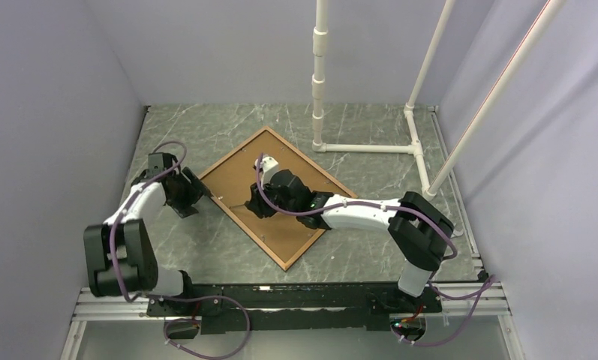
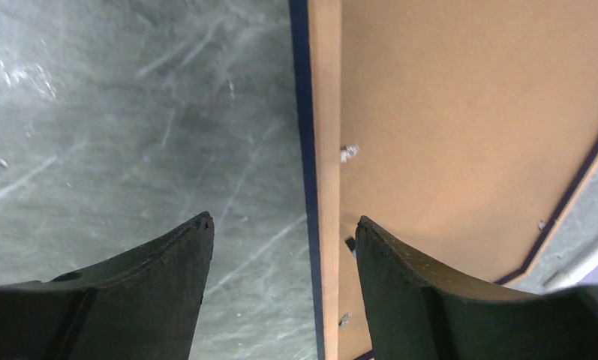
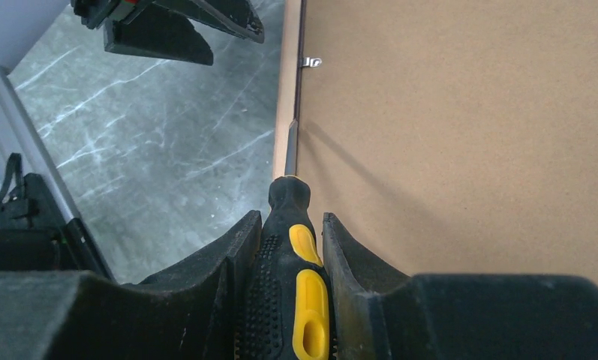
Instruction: Take the photo out of the frame
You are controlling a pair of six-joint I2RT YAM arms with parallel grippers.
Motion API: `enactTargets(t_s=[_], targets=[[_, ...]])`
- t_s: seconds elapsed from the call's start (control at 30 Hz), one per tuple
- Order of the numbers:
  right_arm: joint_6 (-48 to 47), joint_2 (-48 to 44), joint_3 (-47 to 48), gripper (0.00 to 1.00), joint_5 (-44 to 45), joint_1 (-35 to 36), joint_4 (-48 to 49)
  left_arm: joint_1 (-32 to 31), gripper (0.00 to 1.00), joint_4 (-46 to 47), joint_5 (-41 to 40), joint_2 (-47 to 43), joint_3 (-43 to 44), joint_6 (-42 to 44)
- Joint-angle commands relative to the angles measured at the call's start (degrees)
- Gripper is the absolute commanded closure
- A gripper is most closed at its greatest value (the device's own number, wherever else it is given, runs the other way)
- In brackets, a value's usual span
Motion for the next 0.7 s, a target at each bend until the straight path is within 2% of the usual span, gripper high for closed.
enactTargets(t_s=[0.0,0.2,0.43,0.57,0.67], targets=[[-1.68,-0.73,2.62,1.0,5.74,0.8,2.63,0.58,0.29,2.28,-2.59,6.82,5.6,2.2],[-3.82,-0.85,2.24,1.0,7.17,1.31,3.05,0.35,0.3,3.63,-4.17,12.69,9.09,1.73],[-7.19,1.14,2.52,1.0,10.87,4.17,7.11,-0.38,0.37,4.73,-5.97,17.02,11.02,3.2],[-9.9,3.15,3.87,1.0,13.73,6.32,8.18,-0.63,0.45,5.28,-5.46,19.47,11.53,4.32],[-11.53,4.98,4.64,1.0,16.43,7.53,8.97,-0.68,0.6,5.79,-5.13,20.85,11.49,4.65]])
